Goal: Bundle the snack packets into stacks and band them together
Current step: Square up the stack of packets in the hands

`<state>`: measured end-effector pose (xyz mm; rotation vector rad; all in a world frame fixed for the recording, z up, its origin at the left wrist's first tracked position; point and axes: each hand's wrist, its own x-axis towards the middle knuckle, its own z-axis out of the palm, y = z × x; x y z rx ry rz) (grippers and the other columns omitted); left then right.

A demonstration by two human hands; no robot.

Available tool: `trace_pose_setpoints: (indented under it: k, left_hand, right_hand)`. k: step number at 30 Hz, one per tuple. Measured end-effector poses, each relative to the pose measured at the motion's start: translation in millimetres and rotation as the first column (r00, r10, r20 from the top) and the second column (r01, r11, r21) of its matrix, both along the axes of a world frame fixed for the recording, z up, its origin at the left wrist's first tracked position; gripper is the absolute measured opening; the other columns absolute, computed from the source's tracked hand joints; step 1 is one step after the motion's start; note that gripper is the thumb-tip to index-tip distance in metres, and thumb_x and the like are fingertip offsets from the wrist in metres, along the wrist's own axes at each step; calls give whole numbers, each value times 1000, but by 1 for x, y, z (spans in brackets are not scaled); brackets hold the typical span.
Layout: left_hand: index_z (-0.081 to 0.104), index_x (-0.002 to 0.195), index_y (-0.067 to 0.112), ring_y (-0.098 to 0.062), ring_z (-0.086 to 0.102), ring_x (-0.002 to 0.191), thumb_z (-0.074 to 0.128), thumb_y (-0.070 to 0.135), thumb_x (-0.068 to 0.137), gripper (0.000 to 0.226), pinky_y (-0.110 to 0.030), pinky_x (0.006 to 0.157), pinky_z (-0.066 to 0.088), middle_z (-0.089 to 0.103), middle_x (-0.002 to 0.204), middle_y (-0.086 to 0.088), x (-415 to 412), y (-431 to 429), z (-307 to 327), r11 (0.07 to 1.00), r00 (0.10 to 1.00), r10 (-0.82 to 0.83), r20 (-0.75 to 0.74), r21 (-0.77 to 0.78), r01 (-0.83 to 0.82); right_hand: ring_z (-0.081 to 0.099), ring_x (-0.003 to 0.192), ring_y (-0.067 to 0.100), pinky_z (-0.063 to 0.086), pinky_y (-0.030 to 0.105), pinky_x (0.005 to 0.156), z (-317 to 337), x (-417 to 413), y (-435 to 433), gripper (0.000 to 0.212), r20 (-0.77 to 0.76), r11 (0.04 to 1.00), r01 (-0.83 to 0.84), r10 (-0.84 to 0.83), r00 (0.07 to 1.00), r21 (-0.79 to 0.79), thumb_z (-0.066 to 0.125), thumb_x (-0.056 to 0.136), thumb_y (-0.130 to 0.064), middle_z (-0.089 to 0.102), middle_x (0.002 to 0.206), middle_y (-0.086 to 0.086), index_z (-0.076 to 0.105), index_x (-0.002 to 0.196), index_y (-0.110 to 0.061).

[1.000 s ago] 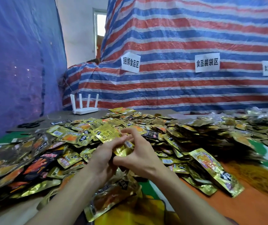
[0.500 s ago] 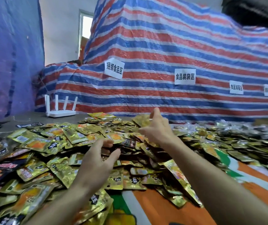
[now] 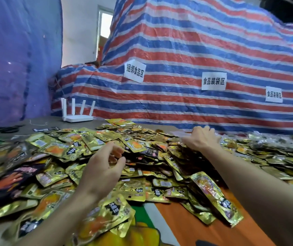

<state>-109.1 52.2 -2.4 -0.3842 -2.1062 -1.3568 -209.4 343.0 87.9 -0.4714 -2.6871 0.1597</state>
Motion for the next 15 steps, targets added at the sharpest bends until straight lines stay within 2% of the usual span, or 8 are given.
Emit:
trace_pose_setpoints:
  k: [2, 4, 6, 7, 8, 10, 13, 15]
  left_hand:
    - [59, 94, 35, -7, 62, 83, 62, 20, 95, 15, -33, 69, 54, 64, 95, 11, -3, -9, 4, 998, 998, 48, 39, -31, -47]
    - [59, 95, 31, -10, 62, 86, 60, 16, 95, 16, -35, 72, 55, 63, 96, 10, -9, -19, 6, 980, 988, 113, 103, -175, -94]
    - [59, 100, 29, -10, 61, 89, 59, 15, 92, 16, -38, 79, 56, 61, 100, 10, -13, -28, 7, 928, 964, 156, 213, -366, -69]
    - [58, 101, 30, -10, 61, 91, 60, 17, 90, 17, -36, 81, 56, 60, 102, 10, -14, -32, 8, 893, 945, 172, 277, -449, -31]
    - [58, 101, 31, -9, 60, 92, 63, 22, 88, 16, -34, 80, 55, 60, 104, 9, -14, -36, 9, 852, 925, 181, 335, -523, 22]
    - [60, 96, 30, -8, 62, 89, 71, 39, 84, 19, -31, 77, 54, 65, 101, 9, -11, -39, 12, 781, 895, 138, 425, -603, 166]
    - [64, 91, 25, -8, 63, 80, 79, 66, 67, 50, -25, 64, 48, 67, 91, 9, -1, -40, 19, 751, 847, 38, 531, -574, 326]
    - [59, 91, 19, -13, 58, 77, 76, 84, 44, 83, -28, 65, 44, 64, 90, 9, 5, -39, 23, 706, 787, 71, 613, -588, 395]
  right_hand:
    - [40, 131, 40, 31, 58, 110, 5, 7, -10, 53, -37, 1000, -4, 4, 999, 16, 56, 89, -54, 45, 140, 22, 56, 122, -13]
    - [40, 130, 42, 32, 58, 109, 6, 19, -28, 54, -142, 998, -43, 49, 989, 41, 60, 90, -49, 46, 139, 23, 52, 129, -12]
    - [49, 122, 38, 42, 52, 102, 3, 34, -54, 51, -287, 978, -209, 204, 936, 11, 62, 88, -44, 54, 130, 18, 56, 128, -13]
    - [56, 114, 34, 48, 48, 96, 1, 42, -69, 45, -311, 939, -342, 314, 897, -36, 63, 87, -42, 60, 122, 13, 62, 122, -14]
    - [62, 105, 29, 53, 45, 90, -4, 51, -84, 38, -277, 880, -464, 423, 863, -103, 63, 86, -41, 67, 111, 7, 68, 112, -15]
    - [68, 89, 22, 57, 39, 80, -17, 64, -111, 30, -57, 794, -567, 570, 820, -218, 65, 84, -40, 72, 92, 3, 72, 92, -12]
    - [61, 70, 19, 45, 29, 62, -41, 71, -134, 29, 253, 832, -491, 548, 797, -257, 67, 82, -41, 63, 75, 1, 61, 78, -12]
    - [63, 75, 19, 48, 31, 65, -57, 72, -136, 32, 293, 891, -402, 451, 843, -213, 63, 83, -46, 63, 78, -1, 58, 78, -14]
